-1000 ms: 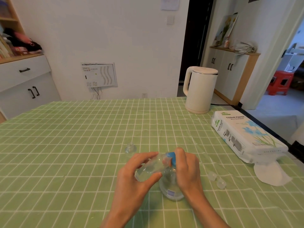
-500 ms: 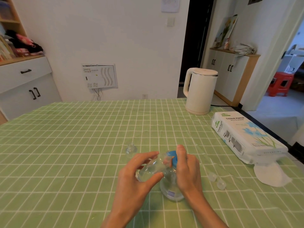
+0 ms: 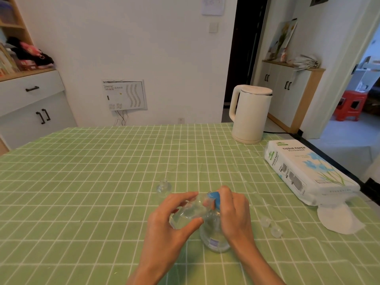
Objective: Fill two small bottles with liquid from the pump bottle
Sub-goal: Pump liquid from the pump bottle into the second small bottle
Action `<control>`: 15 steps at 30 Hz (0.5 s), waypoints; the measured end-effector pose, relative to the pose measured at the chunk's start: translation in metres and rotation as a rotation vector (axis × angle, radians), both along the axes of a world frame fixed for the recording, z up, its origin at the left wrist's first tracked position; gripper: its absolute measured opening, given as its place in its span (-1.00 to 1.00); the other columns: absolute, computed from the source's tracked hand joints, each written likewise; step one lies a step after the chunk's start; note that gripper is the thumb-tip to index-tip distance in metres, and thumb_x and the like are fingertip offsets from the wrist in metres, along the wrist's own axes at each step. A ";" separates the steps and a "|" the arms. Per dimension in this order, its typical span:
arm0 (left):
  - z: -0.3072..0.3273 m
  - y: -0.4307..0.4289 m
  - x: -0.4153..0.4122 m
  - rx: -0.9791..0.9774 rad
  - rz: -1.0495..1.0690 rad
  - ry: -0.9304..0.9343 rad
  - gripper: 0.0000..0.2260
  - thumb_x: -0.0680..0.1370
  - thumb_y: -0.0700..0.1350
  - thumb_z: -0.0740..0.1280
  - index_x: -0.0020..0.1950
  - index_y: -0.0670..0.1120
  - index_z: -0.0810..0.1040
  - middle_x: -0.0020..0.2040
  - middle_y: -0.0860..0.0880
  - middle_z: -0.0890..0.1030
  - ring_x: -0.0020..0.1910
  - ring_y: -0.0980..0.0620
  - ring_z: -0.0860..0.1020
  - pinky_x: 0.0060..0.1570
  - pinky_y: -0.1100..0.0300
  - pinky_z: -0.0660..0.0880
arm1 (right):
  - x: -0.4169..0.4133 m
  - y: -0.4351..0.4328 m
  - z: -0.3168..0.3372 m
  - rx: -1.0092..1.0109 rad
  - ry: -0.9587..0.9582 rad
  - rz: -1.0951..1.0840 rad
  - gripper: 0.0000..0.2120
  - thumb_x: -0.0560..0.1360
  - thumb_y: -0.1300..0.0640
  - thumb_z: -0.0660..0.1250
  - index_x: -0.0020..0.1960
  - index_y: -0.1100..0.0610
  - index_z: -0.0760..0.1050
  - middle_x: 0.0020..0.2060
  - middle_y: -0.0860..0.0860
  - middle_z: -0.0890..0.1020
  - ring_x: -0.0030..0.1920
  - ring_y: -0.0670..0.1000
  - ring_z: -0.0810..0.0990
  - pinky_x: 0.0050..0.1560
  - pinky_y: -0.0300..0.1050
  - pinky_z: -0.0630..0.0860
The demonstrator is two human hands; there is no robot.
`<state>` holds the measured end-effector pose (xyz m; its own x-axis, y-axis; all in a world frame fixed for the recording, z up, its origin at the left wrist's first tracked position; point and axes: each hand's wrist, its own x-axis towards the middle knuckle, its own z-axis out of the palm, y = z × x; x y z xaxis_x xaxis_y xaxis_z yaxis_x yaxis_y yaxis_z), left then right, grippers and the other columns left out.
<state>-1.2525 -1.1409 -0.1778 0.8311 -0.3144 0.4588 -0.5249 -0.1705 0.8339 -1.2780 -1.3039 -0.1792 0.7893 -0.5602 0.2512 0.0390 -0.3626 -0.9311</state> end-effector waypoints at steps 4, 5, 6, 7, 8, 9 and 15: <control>0.002 -0.001 0.000 -0.009 -0.002 0.000 -0.53 0.39 -0.18 0.64 0.21 0.21 0.66 0.13 0.21 0.71 0.14 0.10 0.65 0.11 0.39 0.49 | 0.001 -0.002 -0.005 0.034 0.029 -0.010 -0.15 0.48 -0.44 -0.05 -0.33 0.23 0.67 -0.36 0.18 0.71 -0.24 0.24 0.69 0.02 0.21 0.64; 0.003 -0.001 0.000 -0.009 -0.002 -0.001 -0.52 0.40 -0.18 0.64 0.21 0.21 0.66 0.13 0.21 0.71 0.14 0.11 0.65 0.11 0.40 0.48 | 0.002 -0.002 -0.005 0.039 0.028 -0.014 -0.14 0.48 -0.46 -0.06 -0.32 0.20 0.69 -0.35 0.14 0.74 -0.23 0.19 0.72 0.06 0.20 0.64; 0.004 -0.001 0.000 -0.007 -0.004 -0.002 -0.52 0.40 -0.18 0.64 0.21 0.21 0.66 0.13 0.22 0.70 0.15 0.11 0.64 0.12 0.40 0.48 | 0.002 -0.001 -0.006 0.039 0.026 -0.018 -0.15 0.49 -0.47 -0.06 -0.32 0.17 0.70 -0.35 0.09 0.75 -0.23 0.13 0.73 0.07 0.19 0.65; 0.004 -0.001 -0.001 -0.004 -0.006 -0.004 -0.53 0.40 -0.17 0.64 0.21 0.22 0.65 0.13 0.22 0.70 0.15 0.11 0.64 0.13 0.40 0.48 | 0.002 -0.001 -0.006 0.035 0.025 -0.021 -0.17 0.49 -0.47 -0.06 -0.33 0.13 0.70 -0.36 0.05 0.75 -0.25 0.09 0.72 0.07 0.19 0.64; 0.005 0.000 -0.001 -0.001 -0.007 -0.006 -0.53 0.40 -0.16 0.64 0.22 0.22 0.65 0.14 0.22 0.70 0.16 0.11 0.64 0.13 0.40 0.48 | 0.002 -0.001 -0.006 0.031 0.022 -0.023 -0.18 0.50 -0.46 -0.06 -0.35 0.12 0.69 -0.37 0.04 0.75 -0.27 0.09 0.71 0.06 0.20 0.64; 0.005 0.000 -0.001 0.001 -0.007 -0.007 -0.53 0.40 -0.16 0.64 0.22 0.22 0.65 0.14 0.22 0.70 0.16 0.11 0.64 0.13 0.40 0.47 | 0.002 -0.001 -0.006 0.030 0.021 -0.022 -0.18 0.50 -0.46 -0.06 -0.36 0.13 0.68 -0.37 0.05 0.74 -0.27 0.12 0.71 0.06 0.21 0.64; 0.005 -0.001 -0.001 0.007 -0.001 -0.010 -0.52 0.40 -0.16 0.64 0.22 0.22 0.65 0.13 0.22 0.70 0.16 0.12 0.64 0.12 0.43 0.46 | 0.001 -0.001 -0.001 0.019 0.003 -0.005 -0.22 0.50 -0.39 -0.03 -0.40 0.17 0.66 -0.39 0.05 0.74 -0.27 0.18 0.70 0.01 0.20 0.64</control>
